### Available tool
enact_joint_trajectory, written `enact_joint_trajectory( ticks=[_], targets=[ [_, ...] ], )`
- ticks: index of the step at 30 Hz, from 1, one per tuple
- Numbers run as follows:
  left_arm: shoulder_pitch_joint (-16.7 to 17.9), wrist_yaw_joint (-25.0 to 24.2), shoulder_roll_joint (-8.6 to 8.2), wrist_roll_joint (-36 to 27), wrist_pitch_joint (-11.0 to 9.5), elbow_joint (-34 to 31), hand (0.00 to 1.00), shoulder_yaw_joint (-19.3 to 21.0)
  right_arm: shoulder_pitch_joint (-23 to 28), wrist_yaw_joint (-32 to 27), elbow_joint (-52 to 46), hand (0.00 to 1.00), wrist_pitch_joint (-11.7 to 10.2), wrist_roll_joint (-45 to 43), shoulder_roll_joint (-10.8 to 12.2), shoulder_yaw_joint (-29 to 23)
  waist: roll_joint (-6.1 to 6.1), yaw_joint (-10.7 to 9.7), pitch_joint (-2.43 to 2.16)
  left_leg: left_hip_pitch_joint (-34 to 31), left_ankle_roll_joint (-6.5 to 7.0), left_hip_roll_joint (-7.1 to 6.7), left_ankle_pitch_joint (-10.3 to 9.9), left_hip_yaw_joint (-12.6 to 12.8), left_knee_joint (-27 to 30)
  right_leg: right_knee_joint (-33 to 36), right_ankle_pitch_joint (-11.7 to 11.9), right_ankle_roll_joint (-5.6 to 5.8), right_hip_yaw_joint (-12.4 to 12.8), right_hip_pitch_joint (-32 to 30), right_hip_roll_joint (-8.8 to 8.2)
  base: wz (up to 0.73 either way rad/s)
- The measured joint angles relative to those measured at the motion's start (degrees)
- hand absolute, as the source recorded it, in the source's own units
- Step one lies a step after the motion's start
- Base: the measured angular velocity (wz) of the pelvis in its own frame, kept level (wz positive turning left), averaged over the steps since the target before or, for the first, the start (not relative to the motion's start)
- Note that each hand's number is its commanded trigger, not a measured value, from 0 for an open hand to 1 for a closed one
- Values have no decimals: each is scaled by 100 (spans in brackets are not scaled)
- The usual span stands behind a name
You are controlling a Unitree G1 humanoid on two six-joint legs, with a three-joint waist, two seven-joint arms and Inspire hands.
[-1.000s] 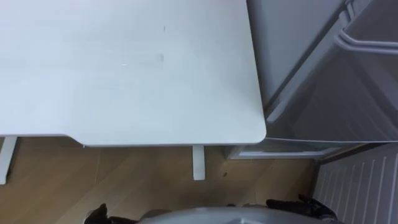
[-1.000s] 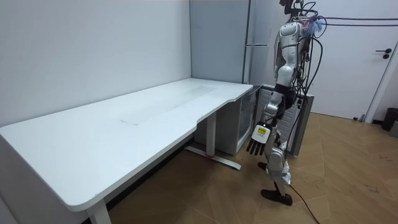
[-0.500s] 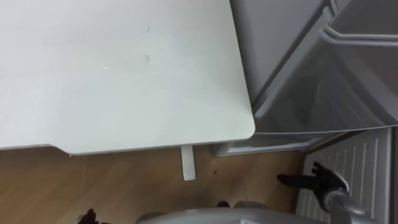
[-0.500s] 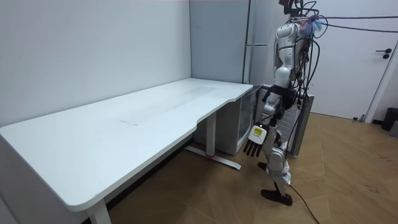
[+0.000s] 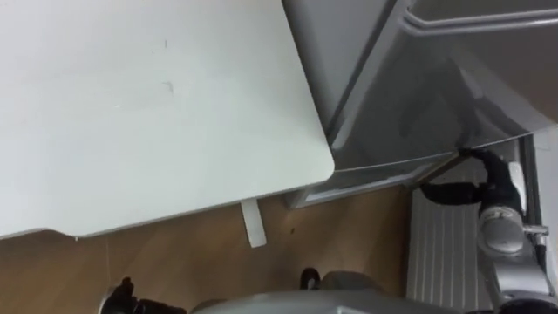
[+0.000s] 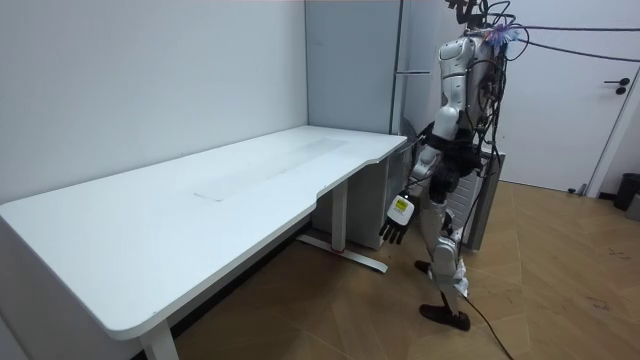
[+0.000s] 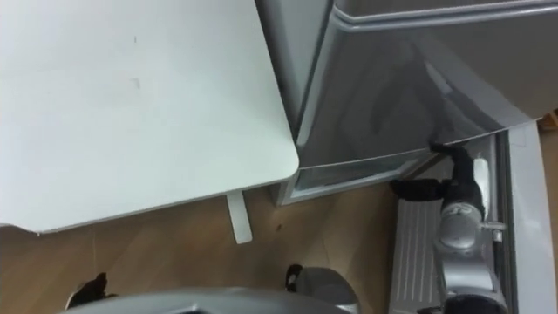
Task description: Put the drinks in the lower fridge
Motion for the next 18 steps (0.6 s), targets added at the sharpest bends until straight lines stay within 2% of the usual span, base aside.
enact_joint_trajectory(
  ticks=[2,4,7,13,18],
  targets=[
    [11,3,-1,22,5,-7,0,-1,4,-177,-158,0,-97,0,0,-119,-32,-34,-22,-1,4,-11,2,0,1,-18,20,11,28,4,3,0],
    [127,23,2,47,35,-163,0,4,8,-425,-288,0,-252,9,-2,-337,-28,-93,-31,4,10,-7,5,-5,-12,-117,69,15,34,49,21,0],
    [260,42,-2,76,117,-344,0,8,34,-743,-321,0,-354,32,-2,-612,-13,-114,-46,29,10,7,5,21,-73,-195,118,11,49,87,52,-3],
    [358,41,-17,74,271,-544,0,0,86,-1177,-167,0,-353,441,-1,-816,50,-150,-42,107,10,18,5,86,-167,-200,125,9,106,83,98,-7],
    [318,26,-15,74,286,-718,0,2,93,-1228,223,0,-337,872,-1,-835,64,-168,-32,118,13,18,8,84,-167,-200,125,10,105,83,96,0]
  ],
)
